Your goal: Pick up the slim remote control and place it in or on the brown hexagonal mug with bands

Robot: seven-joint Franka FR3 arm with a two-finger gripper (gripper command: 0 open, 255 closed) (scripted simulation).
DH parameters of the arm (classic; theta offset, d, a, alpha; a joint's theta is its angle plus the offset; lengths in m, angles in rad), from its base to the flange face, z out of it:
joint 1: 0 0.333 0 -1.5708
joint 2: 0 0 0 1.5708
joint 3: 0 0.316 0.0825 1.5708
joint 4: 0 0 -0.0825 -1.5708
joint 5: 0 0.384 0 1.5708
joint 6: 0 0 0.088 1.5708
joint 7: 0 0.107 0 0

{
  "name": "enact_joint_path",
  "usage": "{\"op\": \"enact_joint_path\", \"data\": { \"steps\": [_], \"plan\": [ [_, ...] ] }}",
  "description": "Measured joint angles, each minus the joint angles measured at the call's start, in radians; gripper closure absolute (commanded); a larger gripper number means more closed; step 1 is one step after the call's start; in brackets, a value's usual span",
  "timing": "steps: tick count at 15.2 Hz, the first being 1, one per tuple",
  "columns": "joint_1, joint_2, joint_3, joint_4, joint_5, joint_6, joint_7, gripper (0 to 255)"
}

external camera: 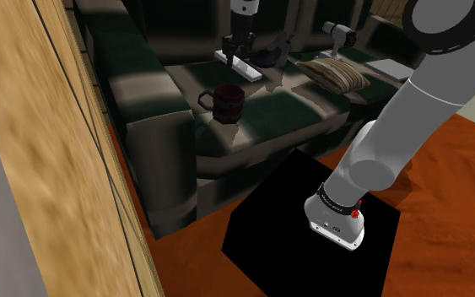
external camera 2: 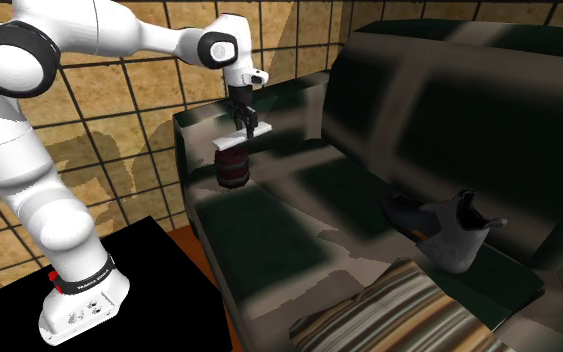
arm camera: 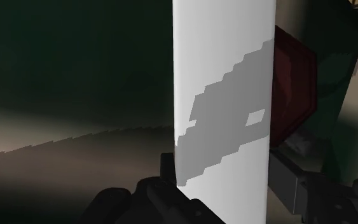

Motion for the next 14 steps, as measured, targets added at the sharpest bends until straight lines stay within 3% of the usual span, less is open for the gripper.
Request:
{"op": "enact_joint_path", "data": {
  "steps": [5,14],
  "plan": [
    [0.054,-0.018,0.061,-0.021,-0.001,0.001,0.114,255],
    [0.06,-0.006,0.068,-0.123,0.0,0.114,0.132,255]
  ]
}}
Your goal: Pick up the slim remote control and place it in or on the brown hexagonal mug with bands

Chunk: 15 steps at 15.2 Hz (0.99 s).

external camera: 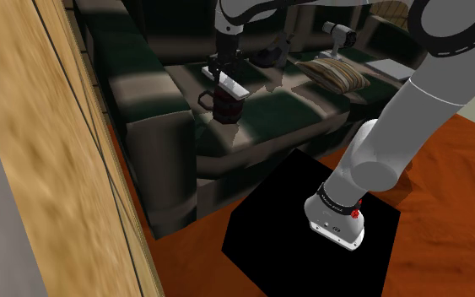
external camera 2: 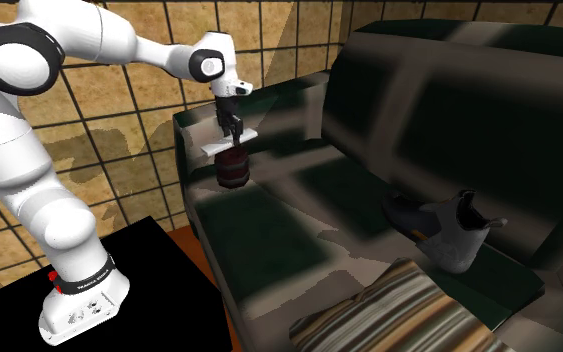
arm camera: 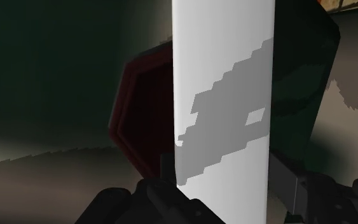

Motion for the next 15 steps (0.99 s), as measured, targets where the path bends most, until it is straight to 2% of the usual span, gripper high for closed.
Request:
{"op": "enact_joint_path", "data": {
  "steps": [5,11,12,15],
  "plan": [
    [-0.003,0.014,-0.003,-0.042,0.001,0.057,-0.005,255],
    [-0.002,0.015,-0.003,-0.049,0.001,0.069,-0.004,255],
    [-0.002,0.015,-0.003,-0.048,0.001,0.069,-0.004,0],
    [-0.002,0.017,-0.003,-0.049,0.001,0.067,-0.004,0]
  ]
}}
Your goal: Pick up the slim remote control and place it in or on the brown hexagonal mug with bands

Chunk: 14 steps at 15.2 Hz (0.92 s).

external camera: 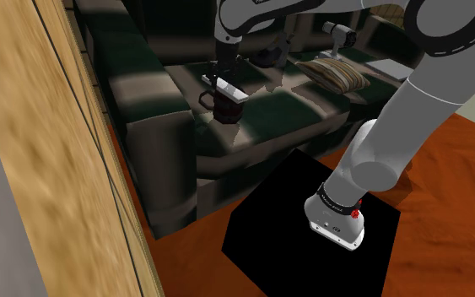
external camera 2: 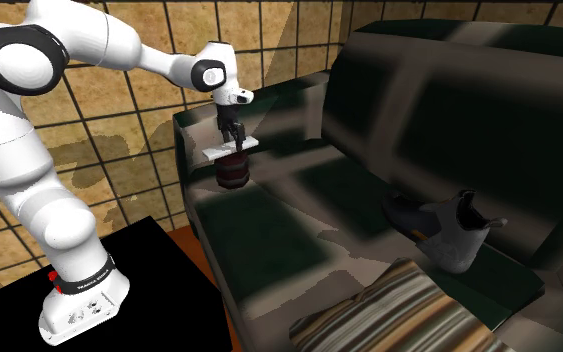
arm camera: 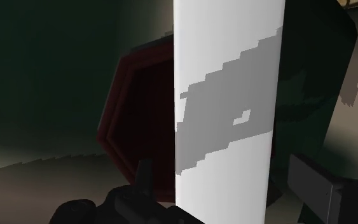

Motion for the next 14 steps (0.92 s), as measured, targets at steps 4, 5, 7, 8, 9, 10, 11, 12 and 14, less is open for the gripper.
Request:
{"op": "enact_joint_path", "data": {
  "steps": [4,5,7,8,9,10,11,12,14],
  "plan": [
    [-0.001,-0.005,-0.001,0.008,0.0,-0.013,-0.002,0],
    [0.0,-0.004,0.001,0.032,0.0,-0.036,0.0,0],
    [0.001,-0.015,0.001,0.08,-0.001,-0.094,-0.001,0],
    [0.0,-0.023,0.001,0.086,-0.002,-0.108,-0.001,0],
    [0.001,-0.024,0.001,0.092,-0.002,-0.116,0.0,0],
    [0.001,-0.026,0.002,0.093,-0.002,-0.119,0.001,0],
    [0.002,-0.027,0.002,0.094,-0.002,-0.121,0.002,0],
    [0.002,-0.028,0.002,0.095,-0.002,-0.123,0.002,0],
    [0.002,-0.028,0.002,0.095,-0.002,-0.123,0.002,0]
  ]
}}
